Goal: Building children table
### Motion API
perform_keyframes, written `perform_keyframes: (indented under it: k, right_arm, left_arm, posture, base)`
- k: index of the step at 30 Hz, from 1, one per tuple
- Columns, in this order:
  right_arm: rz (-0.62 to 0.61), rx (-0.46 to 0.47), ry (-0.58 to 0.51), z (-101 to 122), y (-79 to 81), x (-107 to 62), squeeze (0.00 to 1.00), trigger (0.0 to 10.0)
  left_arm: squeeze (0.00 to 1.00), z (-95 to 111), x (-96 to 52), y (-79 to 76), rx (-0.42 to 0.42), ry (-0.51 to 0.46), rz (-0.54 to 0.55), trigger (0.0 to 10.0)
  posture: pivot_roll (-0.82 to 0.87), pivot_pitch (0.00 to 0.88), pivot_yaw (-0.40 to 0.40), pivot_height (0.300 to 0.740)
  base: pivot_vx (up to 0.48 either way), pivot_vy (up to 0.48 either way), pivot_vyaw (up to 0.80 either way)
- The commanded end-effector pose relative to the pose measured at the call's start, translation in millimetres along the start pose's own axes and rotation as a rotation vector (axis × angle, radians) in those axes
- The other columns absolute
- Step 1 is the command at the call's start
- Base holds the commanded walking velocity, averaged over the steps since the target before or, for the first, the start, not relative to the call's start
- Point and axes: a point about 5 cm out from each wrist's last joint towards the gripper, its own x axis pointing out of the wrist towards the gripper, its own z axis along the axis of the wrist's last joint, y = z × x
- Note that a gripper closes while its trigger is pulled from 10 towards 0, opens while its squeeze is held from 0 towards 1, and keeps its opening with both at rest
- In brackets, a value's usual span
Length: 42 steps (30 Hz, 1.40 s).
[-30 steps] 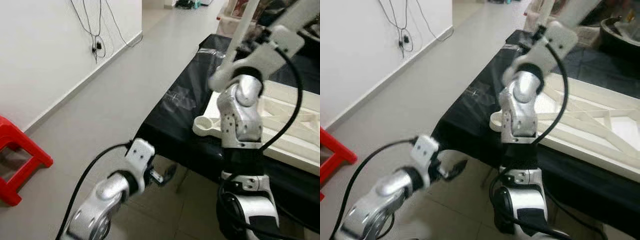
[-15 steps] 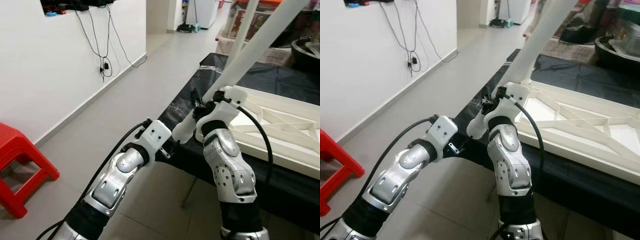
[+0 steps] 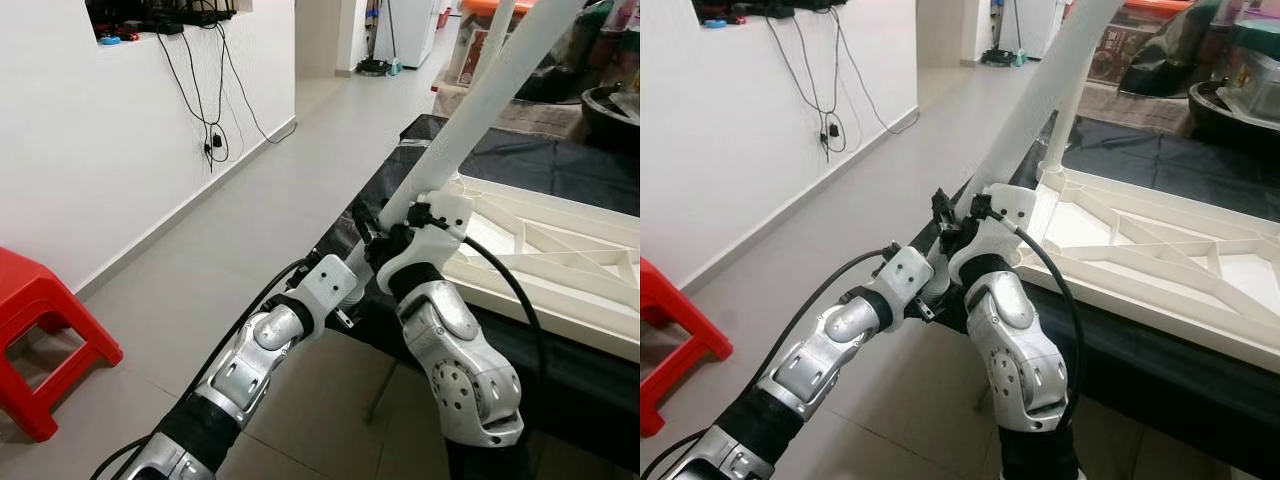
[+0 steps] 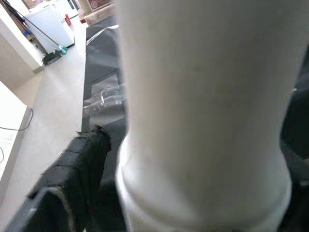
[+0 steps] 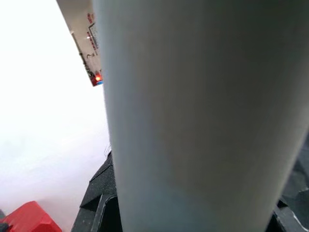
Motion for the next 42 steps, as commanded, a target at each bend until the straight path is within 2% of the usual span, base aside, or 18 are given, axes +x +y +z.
perform_keyframes:
  k: [1, 2, 3, 8, 14, 15, 20, 21, 23, 26, 27, 28, 29, 30, 32, 35, 36, 42]
  right_arm:
    - [0.01, 0.005, 0.01, -0.4, 2.2, -2.9, 0.0, 10.0]
    - [0.01, 0.005, 0.01, -0.4, 2.2, -2.9, 0.0, 10.0]
    - [0.013, 0.008, 0.013, -1.1, 3.2, -3.6, 0.0, 10.0]
    - [0.023, 0.015, 0.027, -1.8, 5.4, -6.4, 0.0, 10.0]
    - [0.023, -0.037, 0.026, -4.5, 3.3, -8.7, 0.0, 10.0]
    - [0.025, -0.077, 0.022, -5.8, -0.3, -9.2, 1.0, 10.0]
    - [0.031, -0.123, 0.022, -7.6, -10.9, -10.0, 1.0, 10.0]
    - [0.065, -0.133, 0.027, -6.2, -16.2, -10.8, 0.0, 10.0]
    - [0.091, -0.14, 0.031, -5.1, -19.6, -11.4, 0.0, 10.0]
    - [0.285, -0.113, 0.095, -1.4, -34.8, -17.1, 0.0, 10.0]
    - [0.285, -0.113, 0.095, -1.4, -34.8, -17.1, 0.0, 10.0]
    - [0.393, -0.091, 0.144, 3.9, -42.5, -20.2, 0.0, 10.0]
    - [0.43, -0.084, 0.159, 5.6, -43.4, -21.4, 0.0, 10.0]
    - [0.43, -0.084, 0.159, 5.6, -43.4, -21.4, 0.0, 10.0]
    - [0.574, -0.041, 0.192, 11.4, -39.2, -27.4, 0.0, 10.0]
    - [0.634, -0.028, 0.205, 12.6, -37.7, -29.9, 0.0, 10.0]
    - [0.634, -0.028, 0.205, 12.6, -37.7, -29.9, 0.0, 10.0]
    - [0.819, 0.017, 0.32, 8.9, -30.8, -41.1, 0.0, 10.0]
  left_arm:
    - [0.0, -0.8, 0.9, 0.8, 0.009, -0.004, 0.004, 3.0]
    - [0.0, -0.8, 0.9, 0.8, 0.009, -0.004, 0.004, 3.0]
    - [0.0, -0.3, 1.2, 0.2, 0.006, -0.012, 0.002, 0.0]
    - [0.0, -1.4, 3.4, -1.1, -0.003, -0.032, -0.006, 0.0]
    - [0.0, -4.5, 3.3, -0.1, 0.006, -0.043, -0.005, 0.0]
    - [0.0, -5.9, 2.5, 0.3, -0.006, -0.035, -0.016, 10.0]
    - [0.0, -7.3, -3.0, 2.0, -0.065, -0.035, -0.048, 10.0]
    - [0.0, -8.3, -7.9, 1.5, -0.091, -0.043, -0.087, 10.0]
    - [0.0, -9.2, -11.1, 1.1, -0.107, -0.051, -0.117, 10.0]
    - [0.0, -20.5, -32.1, -6.8, -0.178, -0.035, -0.29, 10.0]
    - [0.0, -20.5, -32.1, -6.8, -0.178, -0.035, -0.29, 10.0]
    - [0.0, -23.4, -47.9, -10.0, -0.246, -0.028, -0.396, 10.0]
    - [0.0, -23.3, -52.3, -10.7, -0.271, -0.027, -0.428, 10.0]
    - [0.0, -23.3, -52.3, -10.7, -0.271, -0.027, -0.428, 10.0]
    - [0.0, -22.7, -66.3, -14.6, -0.382, -0.011, -0.547, 10.0]
    - [0.0, -22.1, -72.0, -16.0, -0.421, -0.008, -0.597, 10.0]
    - [0.0, -22.1, -72.0, -16.0, -0.421, -0.008, -0.597, 10.0]
    - [0.0, -25.1, -89.3, -12.0, -0.436, 0.029, -0.696, 10.0]
  posture:
    - [0.05, 0.0, -0.046, 0.74]
    - [0.05, 0.0, -0.046, 0.74]
    - [0.05, 0.0, -0.046, 0.74]
    - [0.05, 0.0, -0.047, 0.74]
    - [0.05, 0.0, -0.049, 0.74]
    - [0.05, 0.0, -0.05, 0.74]
    - [0.05, 0.0, -0.05, 0.74]
    - [0.05, 0.0, -0.049, 0.74]
    - [0.06, 0.0, -0.045, 0.74]
    - [0.06, 0.0, -0.044, 0.74]
    - [0.06, 0.0, -0.044, 0.74]
    - [0.06, 0.0, -0.041, 0.74]
    - [0.06, 0.0, -0.041, 0.74]
    - [0.06, 0.0, -0.041, 0.74]
    - [0.08, 0.0, -0.045, 0.74]
    - [0.08, 0.0, -0.045, 0.74]
    - [0.08, 0.0, -0.045, 0.74]
    - [0.07, 0.0, -0.047, 0.74]
  base:
    - [0.0, 0.0, 0.0]
    - [0.0, 0.0, 0.0]
    - [0.0, 0.0, 0.0]
    - [0.0, 0.0, 0.0]
    - [0.0, 0.0, 0.0]
    - [0.0, 0.0, 0.0]
    - [0.0, 0.0, 0.0]
    - [0.0, 0.0, 0.0]
    - [0.0, 0.0, 0.0]
    - [0.0, 0.0, 0.0]
    - [0.0, 0.0, 0.0]
    - [0.0, 0.0, 0.0]
    - [0.0, 0.0, 0.0]
    - [0.0, 0.0, 0.0]
    - [0.0, 0.0, 0.0]
    - [0.0, 0.0, 0.0]
    - [0.0, 0.0, 0.0]
    - [0.0, 0.0, 0.0]
